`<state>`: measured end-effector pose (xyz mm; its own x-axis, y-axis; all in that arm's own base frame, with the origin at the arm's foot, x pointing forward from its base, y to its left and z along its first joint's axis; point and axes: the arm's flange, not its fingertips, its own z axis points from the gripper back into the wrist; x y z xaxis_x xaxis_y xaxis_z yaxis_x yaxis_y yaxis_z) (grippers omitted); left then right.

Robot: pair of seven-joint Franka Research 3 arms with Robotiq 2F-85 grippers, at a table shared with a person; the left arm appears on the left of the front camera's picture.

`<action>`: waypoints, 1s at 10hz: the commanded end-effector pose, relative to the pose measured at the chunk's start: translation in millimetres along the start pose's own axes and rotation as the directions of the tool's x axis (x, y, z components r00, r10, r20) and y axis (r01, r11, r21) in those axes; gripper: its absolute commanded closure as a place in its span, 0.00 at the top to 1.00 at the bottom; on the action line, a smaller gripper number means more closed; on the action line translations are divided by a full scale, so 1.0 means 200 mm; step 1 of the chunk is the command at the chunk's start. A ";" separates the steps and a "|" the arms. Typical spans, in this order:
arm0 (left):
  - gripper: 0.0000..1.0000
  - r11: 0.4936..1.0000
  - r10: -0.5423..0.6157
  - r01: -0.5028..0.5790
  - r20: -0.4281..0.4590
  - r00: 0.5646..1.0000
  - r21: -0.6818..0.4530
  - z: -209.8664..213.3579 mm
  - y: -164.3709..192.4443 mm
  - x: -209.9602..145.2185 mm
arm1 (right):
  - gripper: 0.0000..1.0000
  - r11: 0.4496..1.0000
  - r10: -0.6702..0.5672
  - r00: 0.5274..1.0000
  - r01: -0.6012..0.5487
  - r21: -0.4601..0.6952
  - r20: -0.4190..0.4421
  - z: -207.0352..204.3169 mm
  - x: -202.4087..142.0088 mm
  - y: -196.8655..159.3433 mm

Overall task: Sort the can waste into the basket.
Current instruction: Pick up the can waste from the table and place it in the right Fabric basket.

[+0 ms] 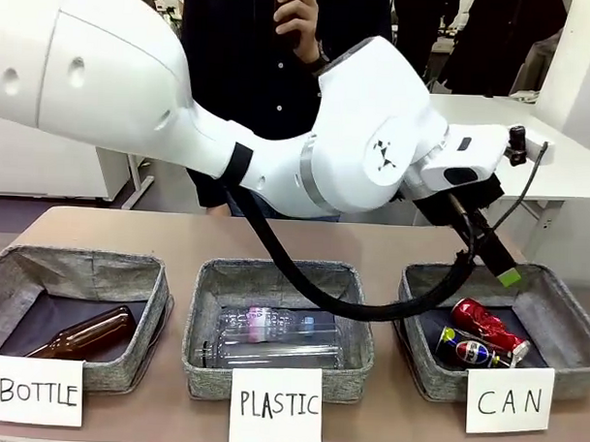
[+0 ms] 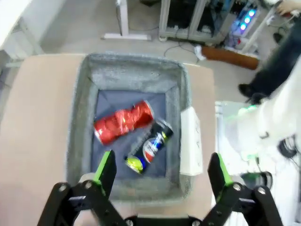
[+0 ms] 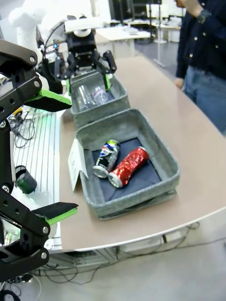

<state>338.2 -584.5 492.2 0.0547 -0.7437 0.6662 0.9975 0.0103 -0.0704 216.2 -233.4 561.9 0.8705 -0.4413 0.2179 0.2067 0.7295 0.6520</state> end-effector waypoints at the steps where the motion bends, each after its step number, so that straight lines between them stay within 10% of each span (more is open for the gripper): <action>1: 1.00 0.993 0.110 -0.112 -0.080 0.991 -0.032 0.41 -0.09 -0.14 | 1.00 1.000 -0.009 1.000 0.009 0.003 0.014 -0.02 0.01 0.03; 5: 1.00 0.908 0.407 -0.417 0.149 0.901 0.043 1.35 -0.09 -0.79 | 1.00 0.985 0.115 0.993 -0.111 0.133 -0.023 -0.26 -0.01 0.48; 10: 1.00 0.613 0.782 -0.755 0.315 0.538 -0.233 1.96 0.05 -1.70 | 1.00 0.929 0.149 0.935 -0.021 0.368 -0.323 -0.69 -0.19 1.06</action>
<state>341.7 -78.7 553.2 0.7804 -0.2461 0.5748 0.6179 0.4445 -0.6486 281.7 6.6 594.8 0.9768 -0.1439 0.1588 -0.0509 0.5639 0.8242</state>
